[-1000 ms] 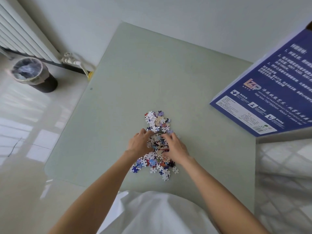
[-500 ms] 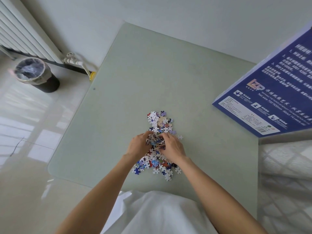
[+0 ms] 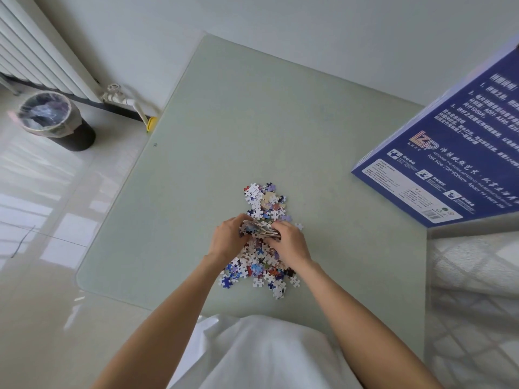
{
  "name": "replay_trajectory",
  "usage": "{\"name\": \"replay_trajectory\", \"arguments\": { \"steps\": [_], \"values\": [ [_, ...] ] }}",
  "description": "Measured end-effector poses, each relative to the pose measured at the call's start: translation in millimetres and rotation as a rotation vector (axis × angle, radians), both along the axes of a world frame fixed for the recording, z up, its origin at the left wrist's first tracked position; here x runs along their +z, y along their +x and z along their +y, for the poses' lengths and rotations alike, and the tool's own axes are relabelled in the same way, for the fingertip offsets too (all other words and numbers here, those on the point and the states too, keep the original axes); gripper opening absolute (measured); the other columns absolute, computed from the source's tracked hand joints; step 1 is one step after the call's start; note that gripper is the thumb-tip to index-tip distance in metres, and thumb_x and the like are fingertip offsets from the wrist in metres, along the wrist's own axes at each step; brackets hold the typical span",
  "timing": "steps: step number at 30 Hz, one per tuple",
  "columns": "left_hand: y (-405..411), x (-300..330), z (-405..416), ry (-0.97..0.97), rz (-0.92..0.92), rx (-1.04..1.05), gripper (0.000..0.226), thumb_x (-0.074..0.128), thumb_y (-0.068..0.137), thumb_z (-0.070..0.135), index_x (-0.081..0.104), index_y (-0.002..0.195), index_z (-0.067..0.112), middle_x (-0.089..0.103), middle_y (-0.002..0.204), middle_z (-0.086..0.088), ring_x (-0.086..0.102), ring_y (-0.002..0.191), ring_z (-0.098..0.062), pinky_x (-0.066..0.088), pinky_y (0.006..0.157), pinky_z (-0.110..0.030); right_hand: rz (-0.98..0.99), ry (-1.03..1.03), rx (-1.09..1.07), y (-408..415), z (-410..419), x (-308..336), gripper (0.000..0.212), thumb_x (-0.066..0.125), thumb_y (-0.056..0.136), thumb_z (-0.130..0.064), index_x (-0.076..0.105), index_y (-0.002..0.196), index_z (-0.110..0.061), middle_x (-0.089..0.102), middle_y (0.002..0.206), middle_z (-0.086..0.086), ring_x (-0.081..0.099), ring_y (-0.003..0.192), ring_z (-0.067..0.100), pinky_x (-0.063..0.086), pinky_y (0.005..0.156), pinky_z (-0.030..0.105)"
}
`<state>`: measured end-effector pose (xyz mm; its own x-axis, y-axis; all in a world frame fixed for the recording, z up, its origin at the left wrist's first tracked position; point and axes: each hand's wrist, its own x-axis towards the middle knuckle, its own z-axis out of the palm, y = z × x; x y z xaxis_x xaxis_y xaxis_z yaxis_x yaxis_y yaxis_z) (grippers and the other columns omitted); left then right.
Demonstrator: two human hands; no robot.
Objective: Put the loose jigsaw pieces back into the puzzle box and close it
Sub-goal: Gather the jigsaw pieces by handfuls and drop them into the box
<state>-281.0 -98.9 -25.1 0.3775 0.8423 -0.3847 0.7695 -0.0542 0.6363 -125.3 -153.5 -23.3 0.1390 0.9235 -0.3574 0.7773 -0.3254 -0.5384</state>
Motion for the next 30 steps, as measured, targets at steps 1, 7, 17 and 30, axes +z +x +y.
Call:
{"name": "replay_trajectory", "arguments": {
  "steps": [1,7,17,30],
  "values": [
    [-1,2,1,0.0,-0.011,0.01,0.039,0.069,0.082,0.015,0.056,0.118,0.023,0.065,0.115,-0.002,0.064,0.088,-0.019,0.051,0.082,-0.032,-0.003,0.005,-0.005,1,-1,2,0.028,0.067,0.085,-0.023,0.064,0.109,-0.01,0.066,0.11,0.005,0.059,0.1,0.019,0.044,0.089,0.026],
    [-6,16,8,0.042,-0.06,0.037,0.043,0.071,0.079,0.021,0.059,0.12,0.024,0.067,0.114,0.0,0.067,0.087,-0.013,0.049,0.085,-0.026,-0.013,0.041,-0.036,13,-4,5,0.035,0.066,0.084,-0.027,0.064,0.114,-0.008,0.065,0.119,0.009,0.065,0.099,0.021,0.047,0.097,0.038],
    [-3,45,10,0.188,-0.079,-0.027,0.038,0.07,0.081,0.016,0.064,0.118,0.023,0.072,0.1,-0.001,0.069,0.08,-0.011,0.049,0.083,-0.02,0.033,0.043,0.007,36,-13,34,0.032,0.065,0.086,-0.023,0.066,0.116,-0.012,0.072,0.083,0.003,0.052,0.048,0.009,0.029,0.048,0.006],
    [153,194,52,0.414,-0.5,-0.165,0.04,0.075,0.076,0.014,0.066,0.112,0.031,0.069,0.086,0.009,0.065,0.075,-0.001,0.049,0.072,-0.008,-0.006,0.702,-0.306,213,-36,279,0.015,0.071,0.081,-0.027,0.071,0.094,-0.02,0.069,0.075,-0.003,0.063,0.068,0.015,0.047,0.062,0.034]
  ]
}}
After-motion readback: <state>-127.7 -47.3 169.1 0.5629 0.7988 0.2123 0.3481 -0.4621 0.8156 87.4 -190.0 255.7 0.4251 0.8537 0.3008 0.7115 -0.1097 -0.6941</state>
